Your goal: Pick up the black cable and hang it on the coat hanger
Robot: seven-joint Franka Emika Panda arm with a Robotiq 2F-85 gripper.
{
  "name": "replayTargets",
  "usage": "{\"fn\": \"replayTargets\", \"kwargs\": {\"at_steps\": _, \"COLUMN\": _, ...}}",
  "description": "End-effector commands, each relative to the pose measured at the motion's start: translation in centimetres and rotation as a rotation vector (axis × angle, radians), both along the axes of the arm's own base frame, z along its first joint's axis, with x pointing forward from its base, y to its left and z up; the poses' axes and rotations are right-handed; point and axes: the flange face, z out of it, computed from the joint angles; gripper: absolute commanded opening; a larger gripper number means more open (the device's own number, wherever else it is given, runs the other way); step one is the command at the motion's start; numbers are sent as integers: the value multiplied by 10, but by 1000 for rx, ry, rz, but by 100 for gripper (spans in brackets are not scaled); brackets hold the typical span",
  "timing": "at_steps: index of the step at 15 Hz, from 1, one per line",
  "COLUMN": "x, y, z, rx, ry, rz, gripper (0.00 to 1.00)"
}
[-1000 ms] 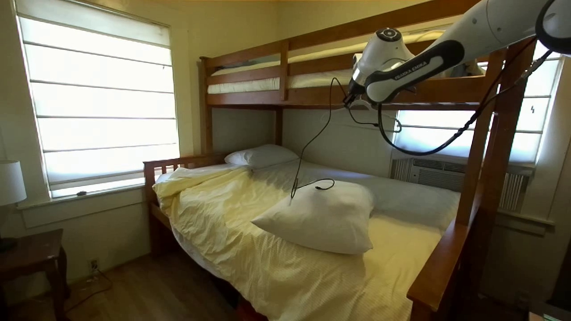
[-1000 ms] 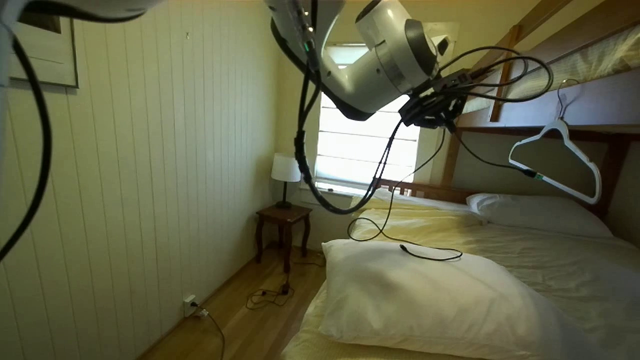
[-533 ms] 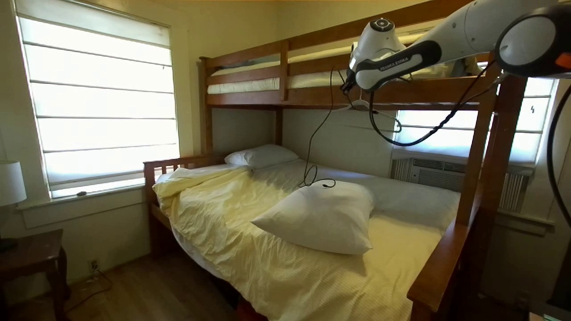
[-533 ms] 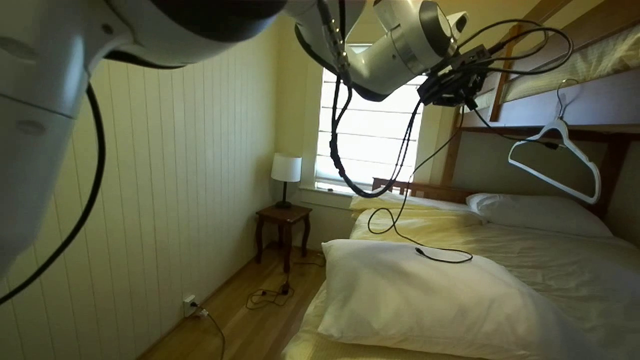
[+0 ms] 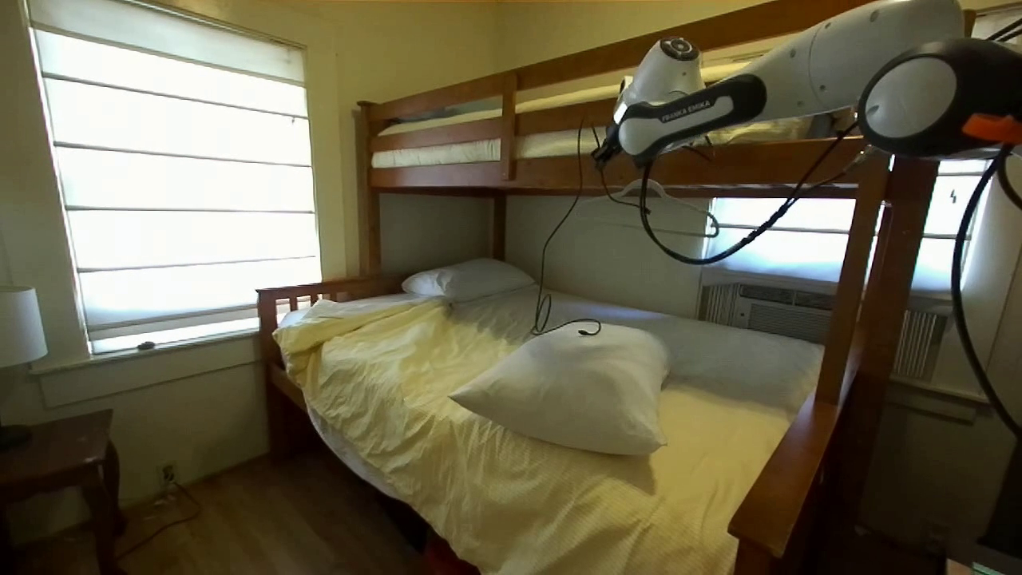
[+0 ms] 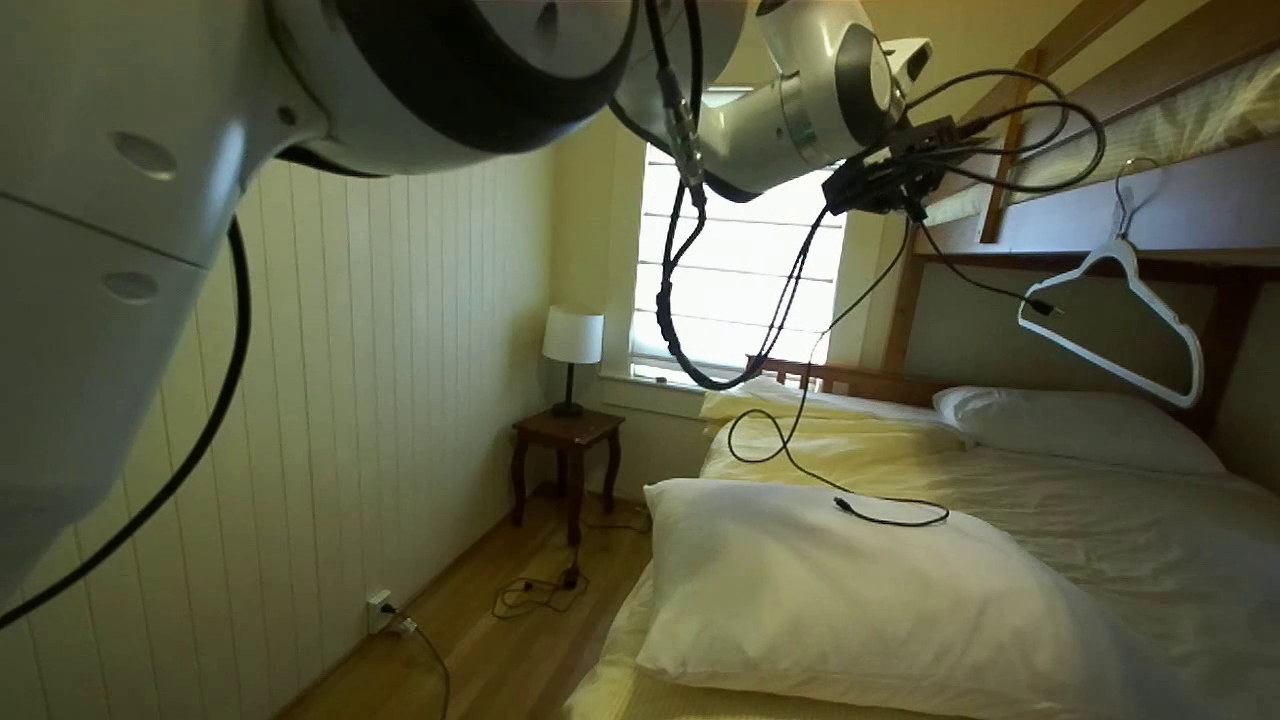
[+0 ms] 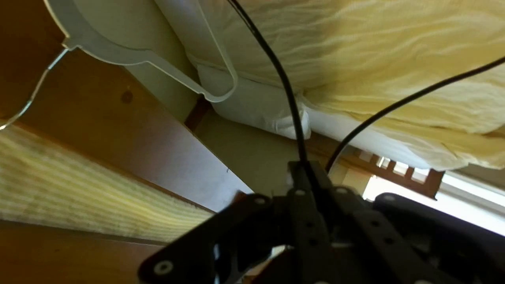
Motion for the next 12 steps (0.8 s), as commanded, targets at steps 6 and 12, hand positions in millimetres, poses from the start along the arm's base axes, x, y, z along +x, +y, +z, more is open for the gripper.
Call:
{"fn": "replayTargets", "kwargs": {"at_steps": 6, "x": -19, "y": -41, "z": 9, "rx": 87, "ry": -180, "rz": 192, "gripper": 1}}
{"fn": "replayTargets", "kwargs": {"at_steps": 12, "x": -48, "y": -97, "z": 5, "rx": -40, "ry": -99, "rz": 74, "gripper": 1}}
